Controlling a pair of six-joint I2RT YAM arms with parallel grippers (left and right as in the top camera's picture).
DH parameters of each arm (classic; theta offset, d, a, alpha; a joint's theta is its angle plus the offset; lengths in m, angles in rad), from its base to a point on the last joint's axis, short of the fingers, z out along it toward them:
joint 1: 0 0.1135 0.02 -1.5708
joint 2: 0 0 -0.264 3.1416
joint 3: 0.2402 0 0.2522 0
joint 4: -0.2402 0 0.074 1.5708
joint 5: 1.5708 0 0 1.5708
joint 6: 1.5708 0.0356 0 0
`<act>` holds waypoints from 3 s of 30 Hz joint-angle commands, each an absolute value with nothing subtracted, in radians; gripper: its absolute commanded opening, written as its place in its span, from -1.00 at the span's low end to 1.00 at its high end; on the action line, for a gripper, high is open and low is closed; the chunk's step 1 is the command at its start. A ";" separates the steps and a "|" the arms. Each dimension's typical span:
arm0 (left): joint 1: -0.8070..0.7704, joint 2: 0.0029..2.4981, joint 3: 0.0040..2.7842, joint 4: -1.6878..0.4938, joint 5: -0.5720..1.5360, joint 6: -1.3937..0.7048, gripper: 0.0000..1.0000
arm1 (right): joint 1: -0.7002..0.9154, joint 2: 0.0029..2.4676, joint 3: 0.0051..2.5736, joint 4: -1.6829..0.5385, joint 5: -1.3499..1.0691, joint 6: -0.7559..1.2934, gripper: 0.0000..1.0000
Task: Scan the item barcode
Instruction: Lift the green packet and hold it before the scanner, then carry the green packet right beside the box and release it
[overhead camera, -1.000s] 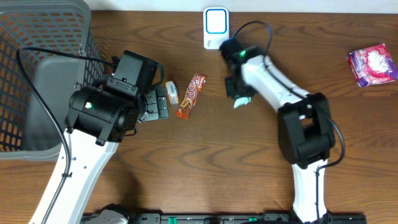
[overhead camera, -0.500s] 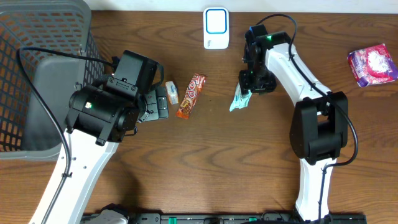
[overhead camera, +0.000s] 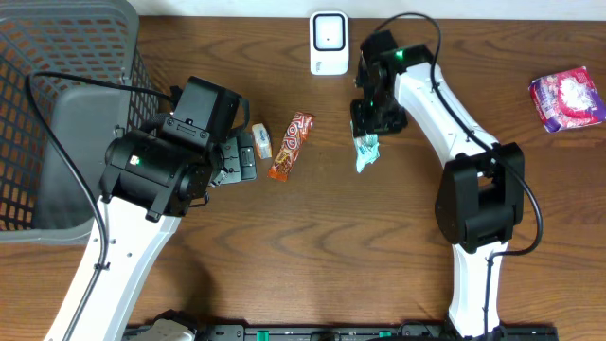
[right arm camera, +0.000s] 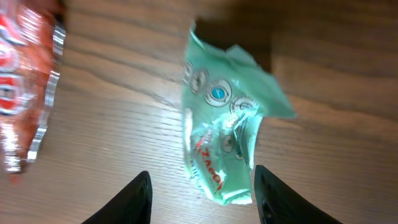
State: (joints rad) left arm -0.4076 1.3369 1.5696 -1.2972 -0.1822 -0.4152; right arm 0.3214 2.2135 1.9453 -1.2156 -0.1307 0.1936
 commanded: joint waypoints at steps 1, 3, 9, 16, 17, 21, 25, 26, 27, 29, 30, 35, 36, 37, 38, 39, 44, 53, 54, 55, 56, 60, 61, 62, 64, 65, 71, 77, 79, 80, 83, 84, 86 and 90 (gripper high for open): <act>-0.405 1.333 1.575 -1.298 -0.184 -0.418 0.95 | 0.339 2.201 1.988 -1.221 -0.138 0.208 -0.02; -0.405 1.333 1.575 -1.298 -0.184 -0.417 0.96 | 0.352 2.201 1.985 -1.216 -0.124 0.208 -0.02; -0.405 1.333 1.575 -1.298 -0.184 -0.417 0.96 | 0.418 2.205 1.898 -1.130 0.154 0.186 -0.02; -0.405 1.333 1.575 -1.298 -0.184 -0.418 0.95 | 0.465 2.205 1.745 -0.995 0.257 0.186 -0.04; -0.405 1.333 1.575 -1.298 -0.184 -0.417 0.95 | 0.467 2.205 1.724 -0.974 0.257 0.186 -0.05; -0.405 1.333 1.575 -1.298 -0.184 -0.417 0.96 | 0.465 2.205 1.692 -0.945 0.259 0.186 -0.35; -0.405 1.333 1.575 -1.298 -0.184 -0.418 0.96 | 0.458 2.204 1.720 -0.961 0.260 0.186 -0.86; -0.405 1.333 1.575 -1.298 -0.184 -0.417 0.96 | 0.455 2.204 1.731 -0.966 0.260 0.186 -0.98; -0.405 1.333 1.575 -1.298 -0.184 -0.418 0.96 | 0.451 2.204 1.748 -0.977 0.255 0.186 -0.98; -0.405 1.333 1.575 -1.298 -0.184 -0.418 0.96 | 0.445 2.203 1.798 -0.999 0.228 0.186 -0.98; -0.405 1.333 1.575 -1.298 -0.184 -0.417 0.96 | 0.442 2.203 1.831 -1.010 0.213 0.186 -0.98; -0.405 1.333 1.575 -1.298 -0.184 -0.418 0.96 | 0.437 2.203 2.030 -0.997 0.147 0.186 -0.98; -0.405 1.333 1.575 -1.298 -0.184 -0.418 0.96 | 0.437 2.203 2.063 -0.965 0.147 0.186 -0.98; -0.405 1.333 1.575 -1.298 -0.184 -0.417 0.95 | 0.437 2.203 2.087 -0.921 0.147 0.186 -0.98; -0.405 1.333 1.575 -1.298 -0.184 -0.418 0.96 | 0.438 2.203 2.099 -0.876 0.147 0.186 -0.98; -0.405 1.333 1.575 -1.298 -0.184 -0.417 0.96 | 0.438 2.203 2.101 -0.809 0.147 0.186 -0.98; -0.405 1.333 1.575 -1.298 -0.184 -0.417 0.96 | 0.439 2.221 2.071 -0.535 0.093 0.186 -0.98; -0.405 1.333 1.575 -1.298 -0.184 -0.417 0.96 | 0.432 2.326 2.061 -0.319 0.092 0.186 -0.98; -0.405 1.333 1.575 -1.298 -0.184 -0.418 0.96 | 0.429 2.326 2.061 -0.313 0.094 0.186 -0.98; -0.405 1.333 1.575 -1.298 -0.184 -0.417 0.96 | 0.423 2.326 2.061 -0.310 0.103 0.187 -0.98; -0.405 1.333 1.575 -1.298 -0.184 -0.418 0.96 | 0.414 2.317 2.061 -0.310 0.118 0.187 -0.98; -0.405 1.333 1.575 -1.298 -0.184 -0.417 0.96 | 0.362 2.262 2.061 -0.358 0.244 0.218 -0.98; -0.405 1.333 1.575 -1.298 -0.184 -0.418 0.96 | 0.331 2.239 2.061 -0.396 0.313 0.220 -0.98; -0.405 1.333 1.575 -1.298 -0.184 -0.418 0.96 | 0.312 2.227 2.061 -0.423 0.345 0.220 -0.98; -0.405 1.333 1.575 -1.298 -0.184 -0.418 0.96 | 0.256 2.209 2.061 -0.501 0.403 0.202 -0.98; -0.405 1.333 1.575 -1.298 -0.184 -0.418 0.96 | 0.229 2.206 2.061 -0.540 0.406 0.173 -0.98; -0.405 1.333 1.575 -1.298 -0.184 -0.418 0.96 | 0.054 2.227 2.045 -0.814 0.256 -0.230 -0.98; -0.405 1.333 1.575 -1.298 -0.184 -0.417 0.96 | -0.120 2.230 1.968 -0.825 0.304 -0.297 -0.96; -0.405 1.333 1.575 -1.298 -0.184 -0.418 0.96 | -0.181 2.230 1.952 -0.810 0.303 -0.241 -0.27; -0.405 1.333 1.575 -1.298 -0.184 -0.418 0.96 | -0.204 2.230 1.950 -0.808 0.295 -0.216 0.17; -0.405 1.333 1.575 -1.298 -0.184 -0.418 0.96 | -0.239 2.227 1.950 -0.809 0.226 -0.205 0.72; -0.405 1.333 1.575 -1.298 -0.184 -0.417 0.96 | -0.243 2.225 1.950 -0.812 0.218 -0.192 0.90; -0.405 1.333 1.575 -1.298 -0.184 -0.417 0.96 | -0.241 2.220 1.950 -0.811 0.217 -0.154 0.96; -0.405 1.333 1.575 -1.298 -0.184 -0.418 0.96 | -0.205 2.202 1.954 -0.816 0.085 -0.126 0.99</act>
State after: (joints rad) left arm -0.4076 1.3369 1.5696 -1.2972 -0.1822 -0.4152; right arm -0.2584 2.2463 1.9530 -0.8120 0.2249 -0.1753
